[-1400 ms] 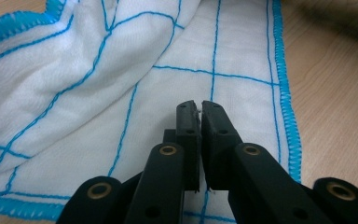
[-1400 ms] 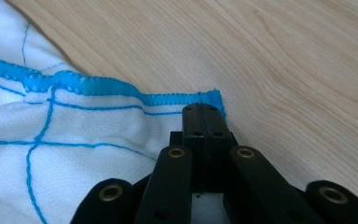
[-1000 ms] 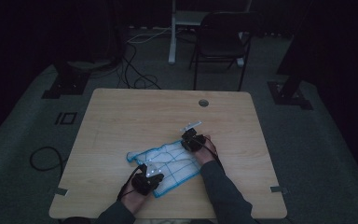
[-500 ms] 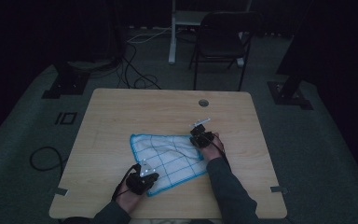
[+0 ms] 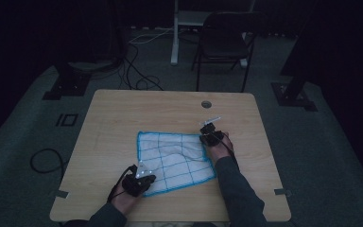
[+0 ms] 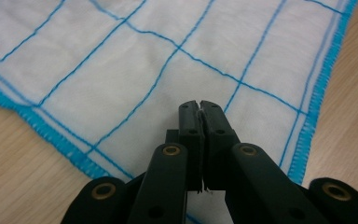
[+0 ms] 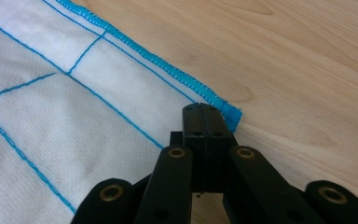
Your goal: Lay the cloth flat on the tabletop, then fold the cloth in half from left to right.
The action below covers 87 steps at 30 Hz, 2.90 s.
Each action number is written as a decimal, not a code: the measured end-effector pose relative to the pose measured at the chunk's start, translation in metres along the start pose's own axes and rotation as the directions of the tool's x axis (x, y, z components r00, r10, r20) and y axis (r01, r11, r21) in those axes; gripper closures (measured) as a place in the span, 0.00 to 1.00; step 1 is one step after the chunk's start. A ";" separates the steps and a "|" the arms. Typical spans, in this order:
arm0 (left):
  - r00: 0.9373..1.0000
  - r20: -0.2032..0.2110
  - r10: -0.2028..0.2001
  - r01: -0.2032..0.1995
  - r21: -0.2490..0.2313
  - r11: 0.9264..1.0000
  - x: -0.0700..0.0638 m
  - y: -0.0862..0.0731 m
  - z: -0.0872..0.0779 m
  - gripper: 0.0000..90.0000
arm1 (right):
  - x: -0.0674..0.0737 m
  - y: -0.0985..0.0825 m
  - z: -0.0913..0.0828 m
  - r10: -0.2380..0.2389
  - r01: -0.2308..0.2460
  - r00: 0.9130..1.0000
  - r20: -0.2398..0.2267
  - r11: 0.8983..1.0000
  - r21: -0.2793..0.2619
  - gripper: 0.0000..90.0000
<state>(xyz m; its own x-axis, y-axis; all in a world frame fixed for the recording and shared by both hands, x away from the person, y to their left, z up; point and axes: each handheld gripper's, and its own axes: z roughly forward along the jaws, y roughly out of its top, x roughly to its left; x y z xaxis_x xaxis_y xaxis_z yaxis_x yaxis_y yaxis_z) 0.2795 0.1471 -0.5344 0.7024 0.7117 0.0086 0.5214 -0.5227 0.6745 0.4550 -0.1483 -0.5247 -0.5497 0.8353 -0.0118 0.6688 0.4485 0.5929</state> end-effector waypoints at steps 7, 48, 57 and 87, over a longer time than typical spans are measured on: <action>0.999 -0.043 -0.011 0.011 0.000 1.000 0.011 -0.006 -0.005 0.98 | -0.011 -0.001 -0.001 0.022 -0.022 0.999 0.027 1.000 0.002 1.00; 0.978 -0.145 -0.153 0.142 -0.081 0.987 0.065 -0.003 0.002 0.85 | 0.050 -0.098 -0.054 -0.048 0.037 0.997 -0.065 0.987 -0.155 0.68; 0.966 -0.154 -0.209 0.194 -0.108 0.975 0.075 -0.007 -0.002 0.81 | 0.048 -0.102 -0.055 -0.061 0.054 0.997 -0.036 0.984 -0.171 0.63; 0.950 -0.157 -0.270 0.258 -0.095 0.962 0.071 0.004 0.012 0.61 | 0.045 -0.103 -0.054 -0.059 0.049 0.997 -0.047 0.982 -0.185 0.63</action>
<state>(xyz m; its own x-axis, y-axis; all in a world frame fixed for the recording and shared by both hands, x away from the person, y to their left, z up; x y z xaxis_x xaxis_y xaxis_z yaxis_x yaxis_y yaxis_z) 0.3373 0.1895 -0.5397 0.4503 0.8910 -0.0581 0.6364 -0.2746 0.7208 0.3341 -0.1743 -0.5430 -0.6111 0.7915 -0.0090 0.5369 0.4228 0.7300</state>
